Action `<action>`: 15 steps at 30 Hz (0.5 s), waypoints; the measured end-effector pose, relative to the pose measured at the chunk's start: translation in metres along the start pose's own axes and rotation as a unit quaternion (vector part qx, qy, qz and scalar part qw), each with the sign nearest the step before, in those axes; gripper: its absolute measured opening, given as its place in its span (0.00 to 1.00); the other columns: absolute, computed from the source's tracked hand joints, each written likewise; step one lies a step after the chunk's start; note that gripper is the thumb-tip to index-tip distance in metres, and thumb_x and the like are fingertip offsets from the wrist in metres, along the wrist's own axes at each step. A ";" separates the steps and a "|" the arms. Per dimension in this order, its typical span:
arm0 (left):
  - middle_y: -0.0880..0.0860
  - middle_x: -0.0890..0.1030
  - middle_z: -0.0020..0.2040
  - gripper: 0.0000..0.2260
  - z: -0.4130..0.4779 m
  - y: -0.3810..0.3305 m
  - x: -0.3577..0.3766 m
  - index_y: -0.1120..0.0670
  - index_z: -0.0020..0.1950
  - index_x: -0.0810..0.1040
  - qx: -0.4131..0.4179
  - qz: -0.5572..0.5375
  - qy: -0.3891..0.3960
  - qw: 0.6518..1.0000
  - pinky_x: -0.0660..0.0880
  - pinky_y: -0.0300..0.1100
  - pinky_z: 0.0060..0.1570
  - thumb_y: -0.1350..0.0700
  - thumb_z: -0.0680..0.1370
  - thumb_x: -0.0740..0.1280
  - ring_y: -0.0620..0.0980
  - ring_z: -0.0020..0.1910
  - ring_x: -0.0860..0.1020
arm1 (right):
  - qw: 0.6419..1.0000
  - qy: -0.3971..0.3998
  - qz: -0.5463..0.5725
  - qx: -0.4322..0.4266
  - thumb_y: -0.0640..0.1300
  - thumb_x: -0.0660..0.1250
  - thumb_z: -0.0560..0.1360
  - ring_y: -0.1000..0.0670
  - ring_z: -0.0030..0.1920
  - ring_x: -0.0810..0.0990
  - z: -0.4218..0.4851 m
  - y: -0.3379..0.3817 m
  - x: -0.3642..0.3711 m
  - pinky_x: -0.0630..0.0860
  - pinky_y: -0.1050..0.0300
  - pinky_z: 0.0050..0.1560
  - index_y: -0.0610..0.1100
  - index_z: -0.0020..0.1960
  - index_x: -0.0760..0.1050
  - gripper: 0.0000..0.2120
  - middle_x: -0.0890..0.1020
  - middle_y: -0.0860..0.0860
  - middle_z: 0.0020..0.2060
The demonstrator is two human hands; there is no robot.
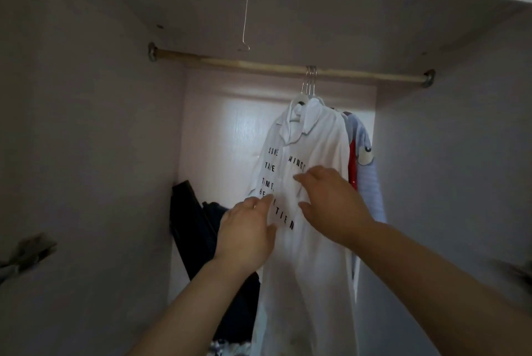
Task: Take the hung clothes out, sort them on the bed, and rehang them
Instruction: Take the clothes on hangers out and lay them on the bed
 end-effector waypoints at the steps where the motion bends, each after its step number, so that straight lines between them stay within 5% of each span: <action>1: 0.49 0.68 0.68 0.25 0.014 0.003 0.000 0.48 0.75 0.56 0.002 -0.003 -0.009 1.000 0.62 0.42 0.65 0.49 0.80 0.59 0.48 0.65 0.68 | 1.000 -0.014 -0.010 -0.002 0.47 0.62 0.77 0.48 0.65 0.66 0.017 -0.004 -0.003 0.66 0.57 0.61 0.47 0.72 0.63 0.23 0.69 0.48 0.66; 9: 0.49 0.66 0.71 0.25 0.117 0.021 0.015 0.49 0.76 0.56 0.036 -0.063 -0.063 0.995 0.62 0.42 0.67 0.48 0.80 0.59 0.47 0.68 0.66 | 0.989 -0.094 -0.110 0.041 0.40 0.61 0.75 0.45 0.63 0.68 0.140 -0.039 -0.015 0.65 0.55 0.61 0.43 0.68 0.68 0.21 0.70 0.46 0.64; 15: 0.47 0.65 0.71 0.25 0.172 0.042 0.037 0.47 0.75 0.56 0.077 -0.082 -0.078 0.991 0.60 0.39 0.66 0.46 0.80 0.58 0.45 0.67 0.65 | 0.974 -0.122 -0.147 0.124 0.43 0.60 0.77 0.43 0.63 0.68 0.210 -0.077 0.005 0.64 0.52 0.61 0.41 0.70 0.62 0.22 0.68 0.44 0.65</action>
Point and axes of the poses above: each hand's wrist, its own z-axis towards the middle knuckle, its own x-axis out of the palm, y = z × x, the point moved 7 cm from there along z, towards the middle knuckle
